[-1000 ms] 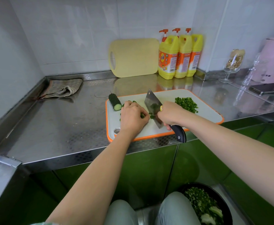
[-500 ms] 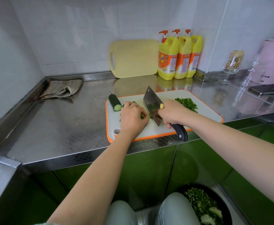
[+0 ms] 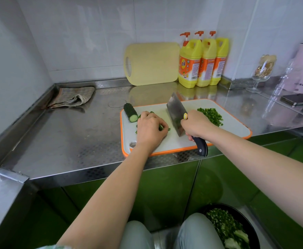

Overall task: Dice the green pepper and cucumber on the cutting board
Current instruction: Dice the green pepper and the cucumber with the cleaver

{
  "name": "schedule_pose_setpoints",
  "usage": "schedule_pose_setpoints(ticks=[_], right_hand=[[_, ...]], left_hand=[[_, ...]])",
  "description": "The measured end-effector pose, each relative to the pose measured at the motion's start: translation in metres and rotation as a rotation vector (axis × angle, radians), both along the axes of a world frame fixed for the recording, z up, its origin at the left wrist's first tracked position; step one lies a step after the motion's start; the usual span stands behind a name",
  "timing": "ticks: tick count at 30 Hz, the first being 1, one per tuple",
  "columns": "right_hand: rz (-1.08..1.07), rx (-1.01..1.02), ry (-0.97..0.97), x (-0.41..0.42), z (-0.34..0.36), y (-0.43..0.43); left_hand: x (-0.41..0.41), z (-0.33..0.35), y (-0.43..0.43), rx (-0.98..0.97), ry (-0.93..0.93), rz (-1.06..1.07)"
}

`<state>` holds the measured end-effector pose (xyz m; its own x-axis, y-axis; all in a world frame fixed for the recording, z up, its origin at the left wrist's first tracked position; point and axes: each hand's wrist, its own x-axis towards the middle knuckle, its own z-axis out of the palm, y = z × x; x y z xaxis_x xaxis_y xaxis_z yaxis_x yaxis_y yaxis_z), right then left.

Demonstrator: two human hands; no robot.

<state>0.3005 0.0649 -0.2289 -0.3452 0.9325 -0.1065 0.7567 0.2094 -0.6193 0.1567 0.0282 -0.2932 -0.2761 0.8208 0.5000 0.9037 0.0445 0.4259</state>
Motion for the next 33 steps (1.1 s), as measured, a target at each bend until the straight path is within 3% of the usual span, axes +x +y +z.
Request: schedule_pose_setpoints(ticks=[20,23,28,33], right_hand=[[0.11,0.012,-0.264,-0.011,0.008,-0.011],[0.062,0.024,-0.214,-0.005,0.005,-0.003],[0.015,0.02,0.031,0.008,0.008,0.004],[0.086,-0.052,-0.017,0.001,0.003,-0.005]], left_hand=[[0.001,0.0,-0.001,0.009,0.042,0.033],[0.001,0.0,0.0,0.008,-0.009,0.018],[0.0,0.0,0.002,0.077,-0.08,0.038],[-0.002,-0.003,0.004,0.065,-0.077,0.07]])
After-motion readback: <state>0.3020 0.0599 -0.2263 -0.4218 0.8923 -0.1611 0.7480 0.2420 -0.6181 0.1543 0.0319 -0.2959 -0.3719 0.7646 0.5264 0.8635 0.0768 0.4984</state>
